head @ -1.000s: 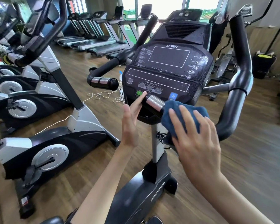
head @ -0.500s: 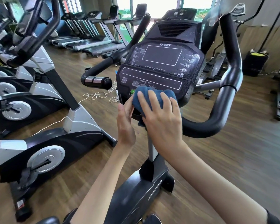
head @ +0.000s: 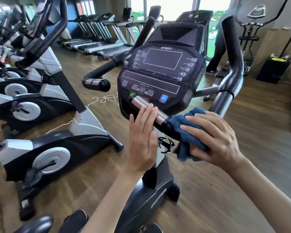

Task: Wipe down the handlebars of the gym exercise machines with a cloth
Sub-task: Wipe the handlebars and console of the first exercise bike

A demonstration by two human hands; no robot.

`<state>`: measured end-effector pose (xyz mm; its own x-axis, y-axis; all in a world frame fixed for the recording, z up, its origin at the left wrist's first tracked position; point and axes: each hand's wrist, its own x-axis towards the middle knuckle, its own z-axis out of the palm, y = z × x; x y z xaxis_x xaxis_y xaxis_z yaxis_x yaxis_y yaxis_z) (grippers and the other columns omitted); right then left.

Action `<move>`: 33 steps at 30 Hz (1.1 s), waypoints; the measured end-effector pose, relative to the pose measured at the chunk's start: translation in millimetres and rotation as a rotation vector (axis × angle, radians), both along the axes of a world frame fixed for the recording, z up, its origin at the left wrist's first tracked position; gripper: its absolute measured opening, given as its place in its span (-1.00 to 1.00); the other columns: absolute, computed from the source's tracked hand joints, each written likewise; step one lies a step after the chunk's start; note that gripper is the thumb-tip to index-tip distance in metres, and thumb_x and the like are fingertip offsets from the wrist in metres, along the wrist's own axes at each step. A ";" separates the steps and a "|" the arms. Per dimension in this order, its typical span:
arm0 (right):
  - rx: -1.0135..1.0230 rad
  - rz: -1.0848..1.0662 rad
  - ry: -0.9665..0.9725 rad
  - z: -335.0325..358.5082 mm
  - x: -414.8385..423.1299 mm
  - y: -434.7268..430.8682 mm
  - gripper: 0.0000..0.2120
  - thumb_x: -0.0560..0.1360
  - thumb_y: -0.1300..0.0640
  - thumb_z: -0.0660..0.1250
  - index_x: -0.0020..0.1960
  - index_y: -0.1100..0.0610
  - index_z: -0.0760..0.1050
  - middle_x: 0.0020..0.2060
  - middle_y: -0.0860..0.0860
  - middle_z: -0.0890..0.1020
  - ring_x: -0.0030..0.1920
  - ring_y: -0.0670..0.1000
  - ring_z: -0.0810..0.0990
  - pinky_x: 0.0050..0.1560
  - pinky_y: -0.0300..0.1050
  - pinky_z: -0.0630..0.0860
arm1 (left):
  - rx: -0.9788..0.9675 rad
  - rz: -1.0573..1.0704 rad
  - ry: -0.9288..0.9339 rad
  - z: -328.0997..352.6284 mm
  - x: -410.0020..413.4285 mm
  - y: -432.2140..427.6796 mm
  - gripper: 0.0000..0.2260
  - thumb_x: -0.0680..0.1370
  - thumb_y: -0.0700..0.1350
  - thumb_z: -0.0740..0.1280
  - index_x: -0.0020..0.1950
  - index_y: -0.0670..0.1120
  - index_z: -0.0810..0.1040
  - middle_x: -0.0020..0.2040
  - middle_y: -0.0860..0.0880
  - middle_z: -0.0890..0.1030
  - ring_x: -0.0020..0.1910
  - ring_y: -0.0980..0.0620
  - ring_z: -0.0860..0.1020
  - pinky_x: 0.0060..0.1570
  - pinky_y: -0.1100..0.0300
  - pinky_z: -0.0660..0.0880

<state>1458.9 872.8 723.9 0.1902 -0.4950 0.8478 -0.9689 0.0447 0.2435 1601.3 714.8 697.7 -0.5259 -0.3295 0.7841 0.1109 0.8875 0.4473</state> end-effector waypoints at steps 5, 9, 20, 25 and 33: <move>-0.167 -0.007 -0.218 -4.1 13.5 -6.6 -0.74 0.49 0.10 0.22 -0.02 0.17 0.66 0.00 0.10 0.67 0.08 0.16 0.58 0.29 0.19 0.42 | -0.108 0.058 -0.060 -4.2 -0.7 17.3 -0.56 0.66 0.00 -0.13 0.49 -0.14 0.18 0.49 -0.10 0.27 0.53 0.01 0.11 0.50 -0.12 -0.03; -0.180 -0.018 -0.188 -9.2 19.3 -7.6 -0.84 0.50 0.03 0.34 0.02 0.08 0.54 0.02 0.07 0.67 0.14 0.11 0.55 0.32 0.17 0.37 | -0.144 0.113 -0.043 -5.6 -7.1 33.6 -0.58 0.66 -0.01 -0.10 0.48 -0.12 0.20 0.48 -0.08 0.28 0.53 0.04 0.12 0.49 -0.13 -0.01; 0.064 0.157 -0.161 30.2 -112.1 13.1 -0.79 0.65 0.06 0.12 0.04 0.18 0.44 0.15 0.16 0.56 0.22 0.19 0.45 0.45 0.13 0.20 | -0.212 0.253 -0.029 -8.7 -20.4 47.3 -0.62 0.63 -0.09 -0.04 0.43 -0.12 0.26 0.44 -0.04 0.30 0.52 0.11 0.11 0.48 -0.14 -0.04; -0.086 0.067 -0.394 24.5 -110.5 6.6 -0.72 0.59 0.12 0.20 -0.07 0.32 0.55 0.05 0.18 0.63 0.24 0.13 0.42 0.46 -0.04 0.16 | -0.196 0.271 -0.052 -8.7 -20.0 49.3 -0.60 0.60 -0.13 -0.01 0.44 -0.11 0.25 0.45 -0.02 0.28 0.52 0.09 0.11 0.48 -0.17 -0.01; -0.178 0.247 -0.369 -21.0 -32.8 4.4 -0.82 0.62 -0.01 0.16 0.09 0.07 0.45 0.17 -0.02 0.50 0.36 0.04 0.31 0.49 0.03 0.06 | -0.199 0.287 -0.028 -10.2 -22.5 50.9 -0.62 0.65 -0.08 -0.07 0.43 -0.13 0.25 0.44 -0.05 0.29 0.52 0.10 0.10 0.48 -0.16 -0.02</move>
<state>1426.0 877.2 702.9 -0.0460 -0.3138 0.9484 -0.9760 -0.1883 -0.1097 1578.9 765.7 687.5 -0.4560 -0.3091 0.8346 -0.1653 0.9508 0.2618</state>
